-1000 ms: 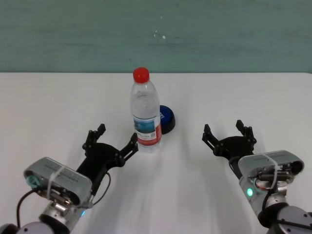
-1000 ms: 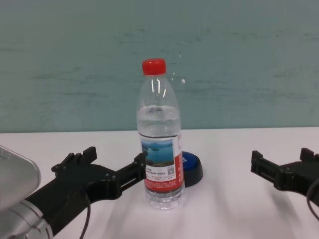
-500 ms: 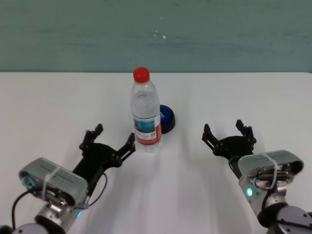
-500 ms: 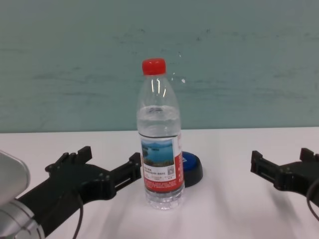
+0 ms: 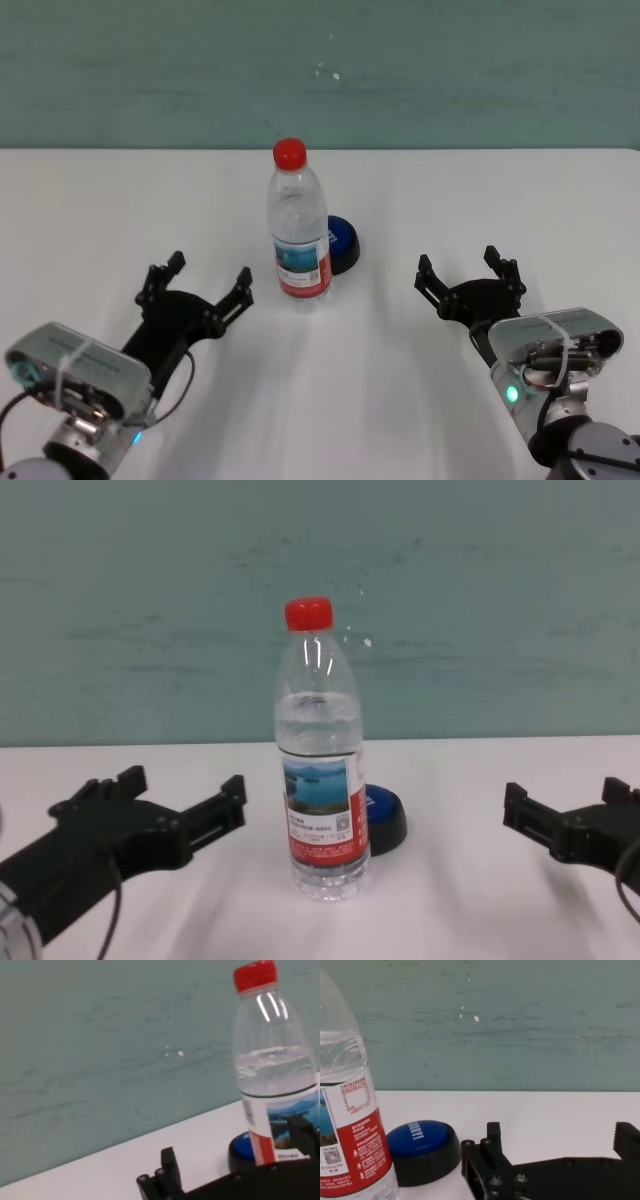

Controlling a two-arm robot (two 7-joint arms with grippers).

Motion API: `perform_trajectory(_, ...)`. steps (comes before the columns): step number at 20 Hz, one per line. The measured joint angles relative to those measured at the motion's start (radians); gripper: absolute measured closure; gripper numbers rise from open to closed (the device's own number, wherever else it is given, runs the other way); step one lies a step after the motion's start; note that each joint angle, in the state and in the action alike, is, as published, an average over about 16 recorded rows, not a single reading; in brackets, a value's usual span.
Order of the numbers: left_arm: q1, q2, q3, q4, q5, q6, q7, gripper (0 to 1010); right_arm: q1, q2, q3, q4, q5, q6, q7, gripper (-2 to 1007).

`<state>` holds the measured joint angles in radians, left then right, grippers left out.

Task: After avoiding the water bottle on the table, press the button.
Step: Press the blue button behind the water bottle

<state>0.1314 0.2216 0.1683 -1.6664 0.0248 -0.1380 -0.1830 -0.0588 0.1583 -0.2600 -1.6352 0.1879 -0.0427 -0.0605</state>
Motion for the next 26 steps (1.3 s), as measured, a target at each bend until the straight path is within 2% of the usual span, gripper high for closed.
perform_trajectory(7, -0.005, 0.008, -0.034, -0.002, -0.023, 0.008, -0.002, 0, 0.000, 0.000, 0.000, 0.000, 0.000, 0.000, 0.000, 1)
perform_trajectory(14, -0.042, 0.012, -0.059, 0.030, -0.046, 0.013, -0.010, 0, 0.000, 0.000, 0.000, 0.000, 0.000, 0.000, 0.000, 1)
perform_trajectory(26, -0.119, 0.016, -0.061, 0.095, -0.077, 0.017, -0.034, 0, 0.000, 0.000, 0.000, 0.000, 0.000, 0.000, 0.000, 1)
